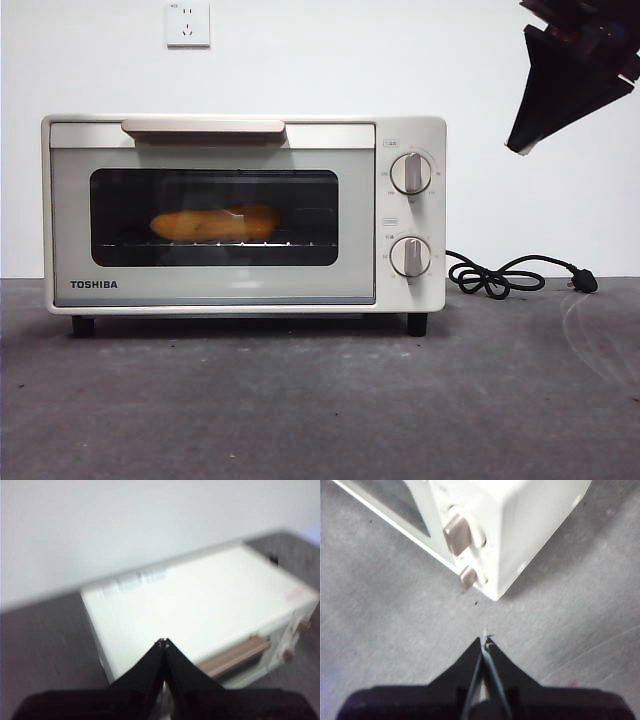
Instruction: Take the corn from the table,put the corn in the oven
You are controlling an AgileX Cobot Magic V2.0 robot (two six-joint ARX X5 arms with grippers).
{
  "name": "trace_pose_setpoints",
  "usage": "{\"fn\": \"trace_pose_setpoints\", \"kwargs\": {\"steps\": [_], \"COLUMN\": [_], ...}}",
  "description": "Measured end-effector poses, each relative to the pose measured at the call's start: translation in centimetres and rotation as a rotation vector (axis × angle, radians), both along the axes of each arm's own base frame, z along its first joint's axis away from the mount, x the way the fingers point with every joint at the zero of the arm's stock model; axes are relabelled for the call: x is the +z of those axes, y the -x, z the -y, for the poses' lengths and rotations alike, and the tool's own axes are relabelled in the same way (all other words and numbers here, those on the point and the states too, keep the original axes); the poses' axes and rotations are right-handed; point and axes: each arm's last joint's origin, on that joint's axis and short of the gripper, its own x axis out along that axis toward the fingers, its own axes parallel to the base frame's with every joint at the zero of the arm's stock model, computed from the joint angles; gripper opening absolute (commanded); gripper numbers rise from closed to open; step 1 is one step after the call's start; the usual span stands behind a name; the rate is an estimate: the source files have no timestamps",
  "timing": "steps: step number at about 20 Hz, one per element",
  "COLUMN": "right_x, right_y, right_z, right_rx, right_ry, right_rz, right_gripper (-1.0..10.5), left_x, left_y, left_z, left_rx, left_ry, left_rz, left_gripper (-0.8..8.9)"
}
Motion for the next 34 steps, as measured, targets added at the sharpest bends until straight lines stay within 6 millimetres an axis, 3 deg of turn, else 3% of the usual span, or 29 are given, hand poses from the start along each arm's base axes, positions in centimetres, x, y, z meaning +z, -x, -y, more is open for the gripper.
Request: {"fn": "trace_pose_setpoints", "kwargs": {"steps": [5,7,9,14,18,22,27,34], "right_x": [0.2,0.4,0.5,0.5,0.5,0.5,0.5,0.5], "right_y": [-0.3,-0.4,-0.5,-0.5,-0.5,-0.5,-0.5,-0.5], "right_z": [0.0,-0.1,-0.1,-0.1,-0.1,-0.1,-0.1,-0.1], "right_rx": [-0.010,-0.010,-0.010,-0.010,-0.010,-0.010,-0.010,-0.011], "right_ry": [-0.001,-0.007,-0.011,-0.013,-0.013,-0.013,-0.014,-0.013], "right_rz": [0.040,0.057,0.070,0.077,0.077,0.077,0.078,0.078], "right_gripper": [-0.1,-0.1,-0.1,-0.1,-0.1,-0.1,-0.1,-0.1], "left_x": [3.4,3.8,2.8,-4.4,-11.8,-18.7,-21.6,-25.7], "left_y": [7.1,9.7,10.3,7.4,6.7,6.1,5.5,5.3], "left_z": [-0.2,-0.2,-0.2,-0.2,-0.2,-0.7,-1.1,-1.4], "left_rx": [-0.002,-0.004,-0.004,-0.005,0.005,0.153,0.355,0.504], "left_ry": [-0.021,-0.020,-0.019,0.065,0.178,0.288,0.317,0.195], "left_rz": [0.369,0.451,0.481,0.620,0.821,0.716,0.458,0.056], "left_gripper": [-0.04,-0.04,-0.04,-0.04,-0.04,-0.03,-0.04,-0.04]}}
